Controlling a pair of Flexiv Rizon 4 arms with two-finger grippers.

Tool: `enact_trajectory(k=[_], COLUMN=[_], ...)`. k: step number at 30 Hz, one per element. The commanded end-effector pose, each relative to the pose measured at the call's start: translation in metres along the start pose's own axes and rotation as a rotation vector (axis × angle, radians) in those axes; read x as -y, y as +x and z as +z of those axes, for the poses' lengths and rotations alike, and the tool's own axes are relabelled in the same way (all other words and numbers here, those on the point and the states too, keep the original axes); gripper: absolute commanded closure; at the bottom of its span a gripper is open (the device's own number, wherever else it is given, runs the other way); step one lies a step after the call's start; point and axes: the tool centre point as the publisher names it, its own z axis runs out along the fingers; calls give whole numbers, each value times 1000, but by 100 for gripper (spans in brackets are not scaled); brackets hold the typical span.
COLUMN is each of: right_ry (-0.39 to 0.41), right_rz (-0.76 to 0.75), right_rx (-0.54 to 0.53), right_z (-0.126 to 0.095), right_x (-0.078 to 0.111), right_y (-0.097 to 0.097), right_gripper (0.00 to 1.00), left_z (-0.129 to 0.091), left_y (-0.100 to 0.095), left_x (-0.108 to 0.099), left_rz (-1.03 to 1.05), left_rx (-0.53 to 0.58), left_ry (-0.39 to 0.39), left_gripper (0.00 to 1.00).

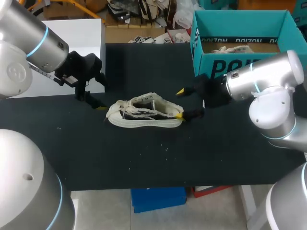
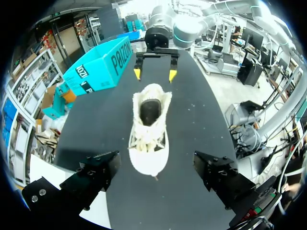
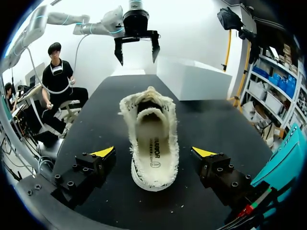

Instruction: Take the shoe out of the shoebox, open the shoe tongue, remove and reinsert the insole, then place the shoe into the shoebox

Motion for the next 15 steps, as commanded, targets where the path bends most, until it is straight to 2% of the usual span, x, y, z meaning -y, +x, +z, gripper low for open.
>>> enact_trajectory(k=[1, 15], right_ry=[-5, -17], right_rz=[4, 37], right_rx=[-1, -11], right_z=[15, 32], right_x=[5, 21], right_y=[-3, 1], right_gripper=[0, 0], left_z=[0, 0], left_y=[1, 1], left_x=[-1, -1], left_rz=[3, 3], left_rx=[4, 4], left_ry=[3, 3], left_gripper=[0, 0])
